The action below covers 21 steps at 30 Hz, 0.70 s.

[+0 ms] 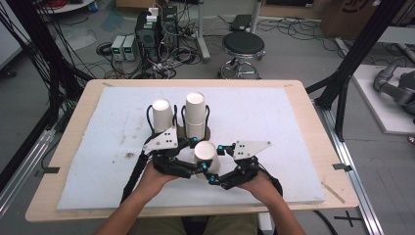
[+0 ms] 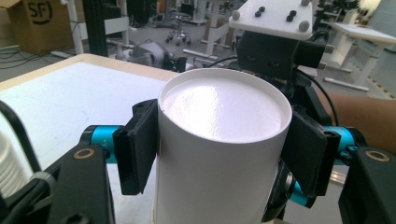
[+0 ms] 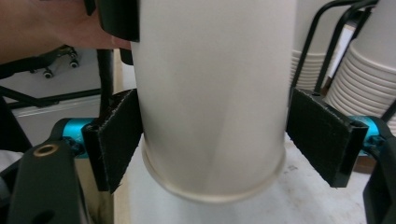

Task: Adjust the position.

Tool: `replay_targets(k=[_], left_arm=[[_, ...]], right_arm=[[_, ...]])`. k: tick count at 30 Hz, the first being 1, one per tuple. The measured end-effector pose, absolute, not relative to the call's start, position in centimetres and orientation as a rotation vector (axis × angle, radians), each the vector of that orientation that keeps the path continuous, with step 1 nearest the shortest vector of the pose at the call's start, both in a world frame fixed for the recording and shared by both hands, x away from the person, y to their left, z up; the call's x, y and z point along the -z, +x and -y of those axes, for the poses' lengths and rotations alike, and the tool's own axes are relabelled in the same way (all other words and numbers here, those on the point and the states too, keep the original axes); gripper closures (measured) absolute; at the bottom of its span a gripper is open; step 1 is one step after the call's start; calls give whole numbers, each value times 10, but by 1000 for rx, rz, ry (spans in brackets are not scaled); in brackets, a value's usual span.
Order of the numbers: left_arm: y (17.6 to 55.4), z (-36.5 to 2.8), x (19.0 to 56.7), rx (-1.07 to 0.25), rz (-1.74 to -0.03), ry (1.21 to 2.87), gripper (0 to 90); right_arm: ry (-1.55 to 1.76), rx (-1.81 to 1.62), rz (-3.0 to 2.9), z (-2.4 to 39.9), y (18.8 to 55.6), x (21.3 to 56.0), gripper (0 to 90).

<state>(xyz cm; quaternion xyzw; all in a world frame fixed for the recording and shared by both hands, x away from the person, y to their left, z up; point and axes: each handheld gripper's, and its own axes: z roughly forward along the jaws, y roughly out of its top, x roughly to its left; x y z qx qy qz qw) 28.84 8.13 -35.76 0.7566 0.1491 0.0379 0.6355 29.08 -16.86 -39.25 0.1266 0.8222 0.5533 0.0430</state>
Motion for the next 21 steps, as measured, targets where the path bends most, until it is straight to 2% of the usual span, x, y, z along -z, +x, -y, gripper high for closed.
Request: replay_targets(k=[10, 21], left_arm=[[288, -80, 356, -73, -315, 1718, 330], [289, -81, 357, -76, -306, 1737, 331]], right_arm=[[357, -1699, -2509, 165, 290, 395, 205], [318, -1676, -2517, 168, 292, 396, 282]])
